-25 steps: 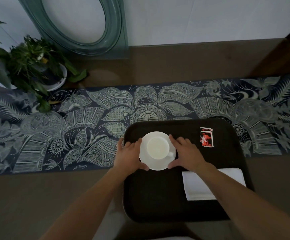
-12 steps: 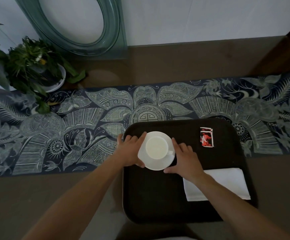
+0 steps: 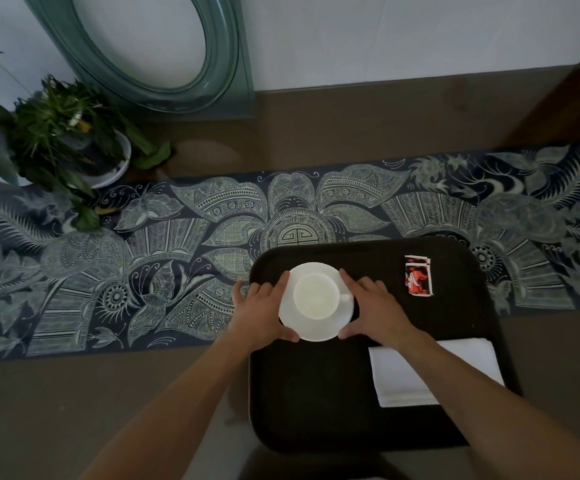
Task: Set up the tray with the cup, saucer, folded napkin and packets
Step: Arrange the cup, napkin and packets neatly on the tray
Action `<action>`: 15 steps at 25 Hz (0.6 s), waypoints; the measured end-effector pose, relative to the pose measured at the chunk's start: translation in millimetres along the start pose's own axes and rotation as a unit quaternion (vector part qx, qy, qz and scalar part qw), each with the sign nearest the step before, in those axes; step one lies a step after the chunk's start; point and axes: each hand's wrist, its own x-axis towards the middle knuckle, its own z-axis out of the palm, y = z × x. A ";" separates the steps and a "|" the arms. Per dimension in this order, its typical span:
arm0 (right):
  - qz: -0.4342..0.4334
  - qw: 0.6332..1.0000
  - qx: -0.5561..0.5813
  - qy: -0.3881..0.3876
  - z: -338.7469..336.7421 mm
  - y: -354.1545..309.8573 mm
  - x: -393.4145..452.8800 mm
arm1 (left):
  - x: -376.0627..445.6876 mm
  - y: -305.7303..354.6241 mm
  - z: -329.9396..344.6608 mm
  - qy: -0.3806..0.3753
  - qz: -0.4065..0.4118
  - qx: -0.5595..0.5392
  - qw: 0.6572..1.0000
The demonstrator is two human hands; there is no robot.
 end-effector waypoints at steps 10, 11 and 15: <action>-0.005 1.000 -0.006 -0.002 -2.3 -1.7 3.8 | 1.7 -5.7 5.4 0.005 -0.022 -0.027 0.999; -0.004 1.000 -0.004 -0.002 -2.1 -2.4 3.8 | 2.1 -6.4 4.4 0.006 -0.020 -0.027 0.999; -0.002 1.000 -0.005 -0.005 -3.1 -3.7 4.1 | 1.3 -7.4 2.7 0.010 -0.018 -0.033 0.999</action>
